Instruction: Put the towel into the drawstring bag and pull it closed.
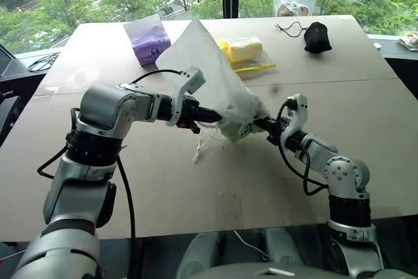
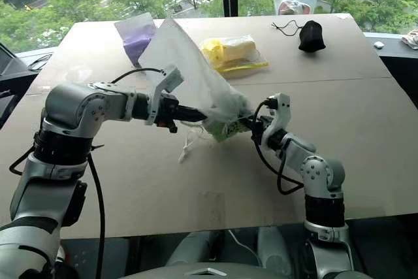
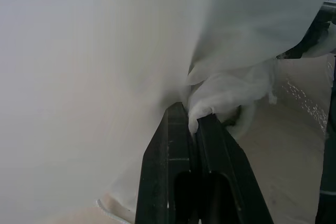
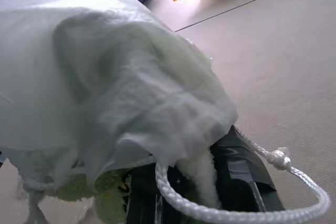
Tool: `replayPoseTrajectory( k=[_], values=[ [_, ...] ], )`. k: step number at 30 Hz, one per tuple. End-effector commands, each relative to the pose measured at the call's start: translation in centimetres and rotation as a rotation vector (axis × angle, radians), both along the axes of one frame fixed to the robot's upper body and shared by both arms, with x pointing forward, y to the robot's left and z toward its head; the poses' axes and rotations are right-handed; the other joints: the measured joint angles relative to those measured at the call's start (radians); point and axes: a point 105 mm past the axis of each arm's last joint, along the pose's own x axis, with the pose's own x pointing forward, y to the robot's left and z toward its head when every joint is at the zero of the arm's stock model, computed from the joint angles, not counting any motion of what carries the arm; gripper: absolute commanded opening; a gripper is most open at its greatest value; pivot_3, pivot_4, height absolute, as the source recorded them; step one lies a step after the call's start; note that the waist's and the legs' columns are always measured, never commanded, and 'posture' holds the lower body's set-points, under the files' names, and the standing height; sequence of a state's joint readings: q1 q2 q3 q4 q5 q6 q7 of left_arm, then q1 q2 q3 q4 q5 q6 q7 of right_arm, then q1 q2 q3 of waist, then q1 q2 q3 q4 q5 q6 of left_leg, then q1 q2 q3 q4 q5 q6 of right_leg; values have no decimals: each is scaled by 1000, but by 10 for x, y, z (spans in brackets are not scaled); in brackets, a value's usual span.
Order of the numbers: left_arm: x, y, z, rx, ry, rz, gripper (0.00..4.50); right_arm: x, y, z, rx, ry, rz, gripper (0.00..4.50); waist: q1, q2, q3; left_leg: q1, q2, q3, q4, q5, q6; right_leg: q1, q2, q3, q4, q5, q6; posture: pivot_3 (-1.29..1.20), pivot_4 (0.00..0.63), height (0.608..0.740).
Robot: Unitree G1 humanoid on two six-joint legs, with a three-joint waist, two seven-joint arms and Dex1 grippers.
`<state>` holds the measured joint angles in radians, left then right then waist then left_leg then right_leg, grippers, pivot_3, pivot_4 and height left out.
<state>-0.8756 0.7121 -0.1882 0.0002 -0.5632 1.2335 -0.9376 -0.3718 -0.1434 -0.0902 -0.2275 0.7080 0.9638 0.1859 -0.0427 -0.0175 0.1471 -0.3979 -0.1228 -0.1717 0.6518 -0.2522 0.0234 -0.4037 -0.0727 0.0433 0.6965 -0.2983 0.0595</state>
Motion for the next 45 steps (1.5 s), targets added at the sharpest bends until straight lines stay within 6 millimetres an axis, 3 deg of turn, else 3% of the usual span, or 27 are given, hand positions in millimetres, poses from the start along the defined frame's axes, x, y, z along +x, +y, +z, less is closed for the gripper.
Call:
replayPoseTrajectory(
  k=[1, 5, 11, 14, 19, 24, 29, 32, 37, 41, 45],
  values=[
    [10, 1, 28, -19, -136, -6, 0, 0, -7, 2, -162, -48, -7, 7, 0, 0, 0, 0, 0, 0, 0, 0, 0, 0, 0, 0, 0, 0, 0, 0, 150, 740],
    [4, -10, 33, -3, -253, -97, 0, 1, -4, -5, -269, -38, 15, 7, -5, 0, 0, 0, 0, 1, -1, 0, 0, -1, 0, 1, 0, 0, 0, 0, 150, 740],
    [-6, -16, 28, -26, -215, -120, 0, 2, 12, 10, -60, 27, 17, 7, -5, 0, 0, -2, 0, 1, -1, 0, 0, -2, 0, 2, 1, 0, 0, 0, 150, 740],
    [-11, -15, 20, 24, -214, -132, 0, 4, 18, 30, 169, 72, -1, 7, -6, 1, 0, -2, 0, 1, -1, 0, 0, -2, 0, 2, 1, 0, 0, 0, 150, 740],
    [-15, -9, 0, 145, -291, -187, 0, 5, 21, 40, 339, 144, -15, 7, -10, 1, 0, -2, 0, 1, -1, 0, 0, -2, 0, 2, 1, 0, 0, 0, 150, 740],
    [-13, -8, -4, 161, -351, -196, 0, 7, 16, 42, 452, 209, -54, 7, -11, 2, 1, -2, 0, 1, -1, 0, 0, -2, 0, 2, 1, 0, 0, 0, 150, 740],
    [-19, -25, 32, -87, -245, -182, 0, 2, -6, 38, 522, 281, -152, 7, -14, 2, 1, -2, 0, 1, -1, 0, 0, -2, 0, 2, 1, 0, 0, 0, 150, 740],
    [-25, -31, 39, -155, -134, -186, 0, -7, -28, 41, 567, 334, -241, 7, -23, 2, 1, -2, 0, 0, -1, 0, 0, -2, 0, 2, 1, 0, 0, 0, 150, 740],
    [-33, -42, 26, -188, -2, -169, 0, -42, -33, 36, 409, 409, -249, 7, -31, 5, 1, -2, 0, 2, -2, 0, 0, -2, -1, 3, 0, 0, 0, 0, 150, 740],
    [-23, -43, 0, -123, -22, -97, 0, -52, -37, 21, 349, 472, -280, 7, -36, 5, 1, 0, 1, 3, -2, 0, 0, -2, 1, 4, 2, 0, 0, 0, 150, 740],
    [-19, -46, -12, -94, -65, -88, 0, -51, -33, 15, 296, 449, -269, 1705, -27, 5, 1, 1, 1, 5, -1, 0, 0, -2, 1, 5, 3, 0, 0, 0, 150, 740]
  ],
)
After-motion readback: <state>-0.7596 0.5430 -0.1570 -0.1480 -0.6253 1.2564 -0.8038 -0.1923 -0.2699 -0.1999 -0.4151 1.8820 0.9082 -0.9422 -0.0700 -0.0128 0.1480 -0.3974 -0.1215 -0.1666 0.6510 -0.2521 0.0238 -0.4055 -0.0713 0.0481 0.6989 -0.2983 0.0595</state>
